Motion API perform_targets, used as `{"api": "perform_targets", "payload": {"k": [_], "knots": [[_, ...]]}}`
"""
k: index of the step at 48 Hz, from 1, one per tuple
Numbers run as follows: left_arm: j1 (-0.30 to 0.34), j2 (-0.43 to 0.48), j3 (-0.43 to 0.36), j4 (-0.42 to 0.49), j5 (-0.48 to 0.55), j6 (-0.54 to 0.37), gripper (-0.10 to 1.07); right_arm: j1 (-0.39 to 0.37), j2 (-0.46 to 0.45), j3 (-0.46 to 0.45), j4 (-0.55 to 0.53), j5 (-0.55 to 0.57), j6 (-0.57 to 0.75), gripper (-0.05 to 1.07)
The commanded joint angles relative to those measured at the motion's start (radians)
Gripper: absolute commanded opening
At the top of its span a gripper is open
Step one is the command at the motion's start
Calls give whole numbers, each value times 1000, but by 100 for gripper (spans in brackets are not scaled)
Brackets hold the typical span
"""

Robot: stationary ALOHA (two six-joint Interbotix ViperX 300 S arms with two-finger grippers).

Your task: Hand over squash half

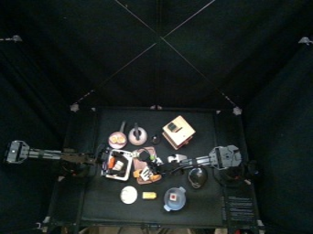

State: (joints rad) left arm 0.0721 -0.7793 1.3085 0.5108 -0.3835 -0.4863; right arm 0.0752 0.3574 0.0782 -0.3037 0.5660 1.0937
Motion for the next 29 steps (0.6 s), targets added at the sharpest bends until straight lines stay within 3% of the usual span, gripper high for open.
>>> {"api": "perform_targets", "payload": {"k": [1,29], "knots": [[3,0,-12,-2,-5,-2,103,2,-18,-31,-2,-9,-2,95],[3,0,-12,-8,-3,0,103,64,49,-89,34,-23,-2,95]]}}
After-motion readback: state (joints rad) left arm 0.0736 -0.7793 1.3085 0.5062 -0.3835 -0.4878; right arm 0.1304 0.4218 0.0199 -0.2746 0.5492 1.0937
